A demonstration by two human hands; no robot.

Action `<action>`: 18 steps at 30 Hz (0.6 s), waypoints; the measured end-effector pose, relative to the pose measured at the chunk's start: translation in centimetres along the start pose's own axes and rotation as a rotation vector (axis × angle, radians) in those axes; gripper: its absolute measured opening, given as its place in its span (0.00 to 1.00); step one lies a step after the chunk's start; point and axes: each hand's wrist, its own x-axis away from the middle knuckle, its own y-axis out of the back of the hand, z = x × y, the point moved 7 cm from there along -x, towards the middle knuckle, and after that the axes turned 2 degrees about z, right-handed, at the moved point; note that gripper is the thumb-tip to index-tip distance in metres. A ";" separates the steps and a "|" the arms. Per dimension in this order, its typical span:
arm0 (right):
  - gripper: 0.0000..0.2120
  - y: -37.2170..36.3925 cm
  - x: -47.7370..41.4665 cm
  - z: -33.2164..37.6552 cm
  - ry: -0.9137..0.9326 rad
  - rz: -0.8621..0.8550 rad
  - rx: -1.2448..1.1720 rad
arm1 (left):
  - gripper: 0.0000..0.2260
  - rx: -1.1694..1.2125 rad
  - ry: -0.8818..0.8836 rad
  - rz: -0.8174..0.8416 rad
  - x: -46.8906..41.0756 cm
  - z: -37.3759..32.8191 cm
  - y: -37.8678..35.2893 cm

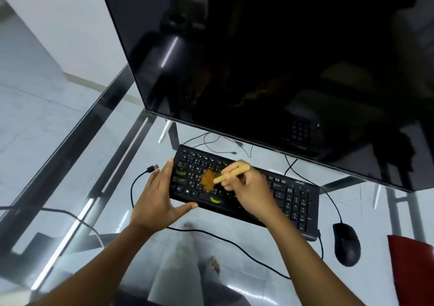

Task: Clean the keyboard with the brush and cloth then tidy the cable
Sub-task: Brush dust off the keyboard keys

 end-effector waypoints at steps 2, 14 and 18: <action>0.08 1.7 -0.5 0.2 0.024 -0.194 0.047 | 0.54 -0.003 -0.004 0.001 0.0 0.0 0.0; 0.04 3.2 0.5 -1.9 -0.071 -0.146 -0.131 | 0.53 -0.006 -0.017 0.005 -0.1 -0.2 -0.1; 0.07 6.0 1.6 -1.7 0.044 -0.439 0.051 | 0.53 0.004 0.016 0.020 0.0 0.3 -0.4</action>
